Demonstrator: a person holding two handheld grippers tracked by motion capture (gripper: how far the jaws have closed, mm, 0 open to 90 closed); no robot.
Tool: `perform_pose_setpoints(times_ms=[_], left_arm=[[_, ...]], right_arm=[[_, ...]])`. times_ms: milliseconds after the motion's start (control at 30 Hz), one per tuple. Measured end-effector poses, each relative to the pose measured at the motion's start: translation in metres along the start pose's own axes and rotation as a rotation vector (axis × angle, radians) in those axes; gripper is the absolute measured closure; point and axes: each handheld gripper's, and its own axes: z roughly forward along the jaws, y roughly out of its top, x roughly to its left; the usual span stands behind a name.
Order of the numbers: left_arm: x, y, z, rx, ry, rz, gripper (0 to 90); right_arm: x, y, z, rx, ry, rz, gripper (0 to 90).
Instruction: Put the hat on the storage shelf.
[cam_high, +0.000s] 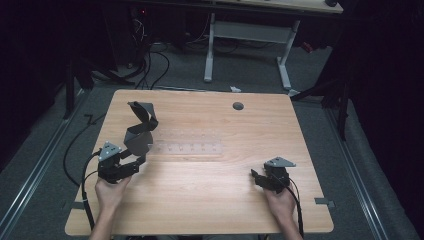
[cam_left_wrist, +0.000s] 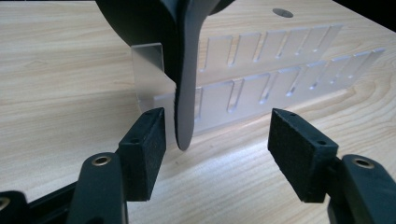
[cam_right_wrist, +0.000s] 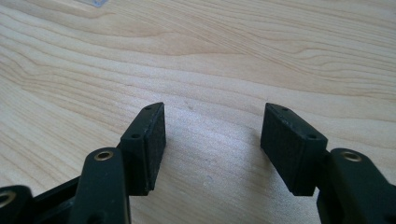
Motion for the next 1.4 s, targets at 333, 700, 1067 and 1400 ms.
perform_pose_setpoints(times_ms=[333, 700, 1067, 1400], left_arm=[[-0.004, -0.014, -0.011, 0.020, -0.015, 0.001, 35.9], [-0.011, -0.028, -0.020, 0.046, -0.043, -0.016, 35.9], [-0.033, -0.051, -0.016, 0.116, -0.096, 0.025, 36.3], [-0.046, -0.067, -0.007, 0.171, -0.125, 0.040, 36.7]], right_arm=[[0.000, 0.000, 0.000, 0.000, 0.000, 0.000, 40.8], [0.000, 0.000, 0.000, -0.001, 0.001, 0.000, 40.8], [0.000, 0.000, 0.000, -0.001, 0.000, 0.000, 40.8], [0.000, 0.000, 0.000, 0.000, -0.001, 0.001, 40.8]])
